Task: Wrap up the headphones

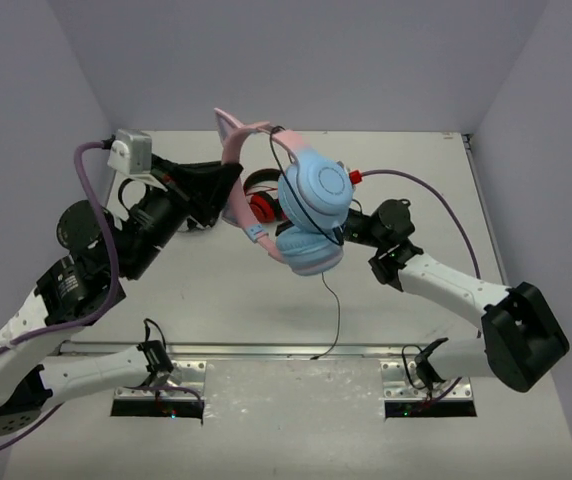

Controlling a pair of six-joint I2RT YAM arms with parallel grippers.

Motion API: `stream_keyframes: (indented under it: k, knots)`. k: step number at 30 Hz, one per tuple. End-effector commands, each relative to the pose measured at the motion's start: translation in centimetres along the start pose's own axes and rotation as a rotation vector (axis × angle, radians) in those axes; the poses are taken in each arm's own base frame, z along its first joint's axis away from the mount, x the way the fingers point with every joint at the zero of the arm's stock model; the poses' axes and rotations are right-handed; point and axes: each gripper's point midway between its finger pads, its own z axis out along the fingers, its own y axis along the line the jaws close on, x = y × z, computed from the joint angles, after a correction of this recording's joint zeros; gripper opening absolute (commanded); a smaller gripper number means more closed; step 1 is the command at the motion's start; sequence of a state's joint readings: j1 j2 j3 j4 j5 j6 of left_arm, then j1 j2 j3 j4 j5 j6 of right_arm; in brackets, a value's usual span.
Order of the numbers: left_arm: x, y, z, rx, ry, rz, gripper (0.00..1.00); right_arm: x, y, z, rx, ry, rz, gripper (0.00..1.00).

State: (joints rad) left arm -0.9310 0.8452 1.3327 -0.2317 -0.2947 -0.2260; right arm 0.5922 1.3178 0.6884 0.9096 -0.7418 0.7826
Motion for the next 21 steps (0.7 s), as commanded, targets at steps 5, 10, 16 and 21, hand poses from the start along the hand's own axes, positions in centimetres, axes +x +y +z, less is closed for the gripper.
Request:
stream_keyframes:
  k: [5, 10, 16, 21]
  knots:
    - [-8.2, 5.1, 0.3, -0.405, -0.290, -0.187, 0.00, 2.1, 1.1, -0.8, -0.047, -0.041, 0.004, 0.18]
    - [-8.5, 6.3, 3.1, -0.560, -0.302, -0.141, 0.00, 4.7, 2.1, -1.7, -0.043, -0.020, -0.004, 0.02]
    - [-10.1, 8.4, 3.4, -0.769, -0.360, -0.071, 0.00, 7.3, 4.7, -2.3, -0.060, 0.020, -0.029, 0.02]
    - [-10.0, 10.0, 5.1, -0.861, -0.363, 0.002, 0.00, 9.1, 7.2, -2.1, -0.123, 0.072, -0.032, 0.08]
